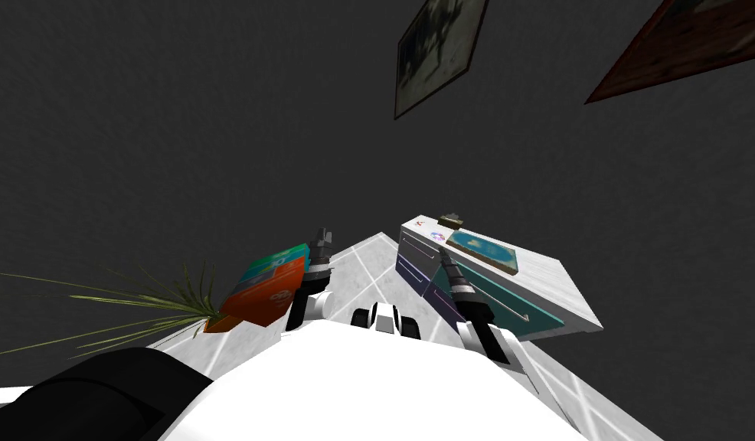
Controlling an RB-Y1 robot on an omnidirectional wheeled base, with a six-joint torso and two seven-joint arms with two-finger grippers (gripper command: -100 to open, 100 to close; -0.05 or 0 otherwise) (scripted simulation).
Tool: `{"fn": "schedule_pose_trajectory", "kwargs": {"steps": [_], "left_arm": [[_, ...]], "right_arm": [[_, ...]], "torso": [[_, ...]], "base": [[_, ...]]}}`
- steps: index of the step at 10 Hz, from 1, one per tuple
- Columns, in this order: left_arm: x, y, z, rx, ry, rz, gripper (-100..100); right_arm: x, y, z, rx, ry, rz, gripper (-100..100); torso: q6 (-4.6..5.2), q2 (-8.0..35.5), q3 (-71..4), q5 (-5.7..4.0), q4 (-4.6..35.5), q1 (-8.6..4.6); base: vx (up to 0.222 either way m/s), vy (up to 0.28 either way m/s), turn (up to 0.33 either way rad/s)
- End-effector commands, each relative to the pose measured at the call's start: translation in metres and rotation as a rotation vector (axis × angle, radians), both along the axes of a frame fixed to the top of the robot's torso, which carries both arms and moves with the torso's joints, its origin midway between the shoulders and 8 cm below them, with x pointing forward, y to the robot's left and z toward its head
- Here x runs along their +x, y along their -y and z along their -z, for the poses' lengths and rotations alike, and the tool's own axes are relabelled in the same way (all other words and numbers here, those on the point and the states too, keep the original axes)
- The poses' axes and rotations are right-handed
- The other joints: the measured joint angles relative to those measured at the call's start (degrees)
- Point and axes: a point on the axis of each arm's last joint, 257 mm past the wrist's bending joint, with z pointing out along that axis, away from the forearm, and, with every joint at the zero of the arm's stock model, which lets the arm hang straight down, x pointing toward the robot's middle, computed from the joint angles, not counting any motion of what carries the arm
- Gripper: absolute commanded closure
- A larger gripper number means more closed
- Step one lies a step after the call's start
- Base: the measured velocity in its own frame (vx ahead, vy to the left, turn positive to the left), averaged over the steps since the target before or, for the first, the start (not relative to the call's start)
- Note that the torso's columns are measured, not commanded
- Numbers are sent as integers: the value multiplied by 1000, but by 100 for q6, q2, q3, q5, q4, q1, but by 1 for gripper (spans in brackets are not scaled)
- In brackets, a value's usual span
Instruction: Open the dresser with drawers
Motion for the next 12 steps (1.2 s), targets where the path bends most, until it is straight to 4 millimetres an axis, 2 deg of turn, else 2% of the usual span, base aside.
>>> {"fn": "schedule_pose_trajectory", "kwargs": {"steps": [1, 2, 3, 4, 5, 6, 7, 8, 9, 10, 11, 12], "left_arm": [[0, 0, 0, 0, 0, 0, 0], [0, 0, 0, 0, 0, 0, 0], [0, 0, 0, 0, 0, 0, 0], [0, 0, 0, 0, 0, 0, 0], [0, 0, 0, 0, 0, 0, 0], [0, 0, 0, 0, 0, 0, 0], [0, 0, 0, 0, 0, 0, 0], [0, 0, 0, 0, 0, 0, 0], [0, 0, 0, 0, 0, 0, 0], [0, 0, 0, 0, 0, 0, 0], [0, 0, 0, 0, 0, 0, 0], [0, 0, 0, 0, 0, 0, 0]], "right_arm": [[3, 8, 27, -73, -76, 38, -100], [5, 15, 45, -110, -124, 61, -100], [5, 15, 46, -131, -128, 64, -100], [7, 23, 65, -171, -179, 90, -100], [7, 23, 65, -185, -180, 90, -100], [7, 32, 84, -228, -233, 116, -100], [7, 32, 84, -241, -234, 117, -100], [6, 42, 103, -286, -286, 144, -100], [6, 42, 103, -298, -287, 144, -100], [4, 52, 122, -342, -340, 171, -100], [4, 53, 122, -357, -341, 171, -100], [2, 63, 140, -398, -395, 197, -100]], "torso": [[1, 1, -1, 0, 0, -4], [0, -4, -3, -1, -1, -3], [0, -17, -11, 2, -5, 9], [1, -7, -7, 2, -3, 1], [0, 0, 0, 0, 0, 0], [2, 6, 3, -1, 2, -9], [1, 3, 2, -2, 1, -8], [0, 1, 0, -1, 0, -5], [0, -8, -5, 1, -2, 4], [1, -3, -4, 1, -2, -2], [0, -4, -3, -1, -1, -3], [2, 4, 1, 0, 1, -5]], "base": [[65, 55, 36], [114, 97, 68], [93, 82, 24], [80, 89, 56], [74, 65, 19], [79, 62, 45], [72, 62, 22], [94, 83, 45], [82, 69, 25], [87, 67, 59], [67, 62, 24], [72, 77, 36]]}}
